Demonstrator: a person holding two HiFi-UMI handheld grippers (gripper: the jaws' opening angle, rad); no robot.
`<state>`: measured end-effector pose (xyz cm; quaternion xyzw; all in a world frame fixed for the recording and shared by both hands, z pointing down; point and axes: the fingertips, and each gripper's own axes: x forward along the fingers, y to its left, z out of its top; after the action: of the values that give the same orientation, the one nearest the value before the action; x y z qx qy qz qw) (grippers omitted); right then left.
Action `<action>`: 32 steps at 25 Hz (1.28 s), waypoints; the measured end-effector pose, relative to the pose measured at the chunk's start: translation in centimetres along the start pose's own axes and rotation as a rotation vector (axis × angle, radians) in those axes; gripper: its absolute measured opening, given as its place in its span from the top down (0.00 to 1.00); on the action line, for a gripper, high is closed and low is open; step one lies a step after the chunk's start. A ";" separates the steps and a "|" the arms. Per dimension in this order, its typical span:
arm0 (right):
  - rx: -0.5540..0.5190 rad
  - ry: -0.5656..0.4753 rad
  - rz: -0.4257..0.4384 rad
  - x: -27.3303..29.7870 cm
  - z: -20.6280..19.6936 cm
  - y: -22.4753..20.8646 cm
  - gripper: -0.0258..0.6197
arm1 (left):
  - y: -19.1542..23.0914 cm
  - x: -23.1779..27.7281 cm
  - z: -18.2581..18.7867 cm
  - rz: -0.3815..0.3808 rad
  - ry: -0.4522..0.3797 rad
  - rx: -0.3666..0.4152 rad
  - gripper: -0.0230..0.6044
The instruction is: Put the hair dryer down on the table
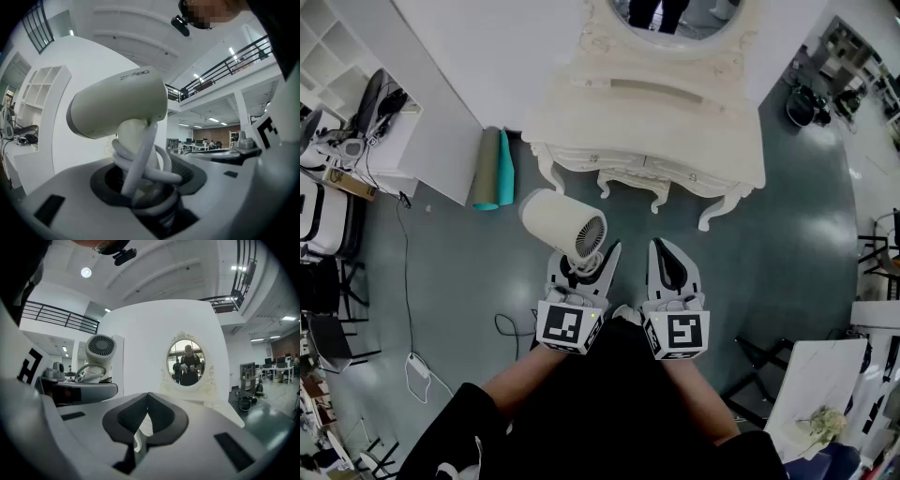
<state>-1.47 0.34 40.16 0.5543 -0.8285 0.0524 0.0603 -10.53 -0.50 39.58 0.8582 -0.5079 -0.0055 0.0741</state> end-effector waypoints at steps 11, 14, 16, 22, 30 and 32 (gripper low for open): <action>0.077 -0.034 -0.070 -0.2 0.3 -1.4 0.93 | 1.2 -0.5 0.3 -0.005 0.001 0.009 0.59; 0.074 -0.031 -0.083 -0.5 0.2 -1.3 0.93 | 1.8 -1.1 0.8 0.006 -0.005 0.022 0.59; 0.078 -0.018 -0.084 -0.7 -0.1 -0.9 0.93 | 2.2 -1.6 1.0 0.014 0.000 0.023 0.59; 0.085 -0.001 -0.062 -1.3 -0.9 0.2 0.93 | 2.5 -3.2 1.1 0.023 0.009 0.019 0.59; 0.082 -0.004 -0.057 -1.5 -0.9 -0.4 0.93 | 2.1 -3.4 1.3 0.027 -0.002 0.037 0.59; 0.076 0.001 -0.061 -1.7 -1.2 -0.9 0.93 | 1.7 -3.3 1.0 0.027 -0.005 0.037 0.59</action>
<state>0.01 1.75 41.10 0.5811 -0.8086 0.0823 0.0410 -13.72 1.50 38.62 0.8525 -0.5195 0.0026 0.0572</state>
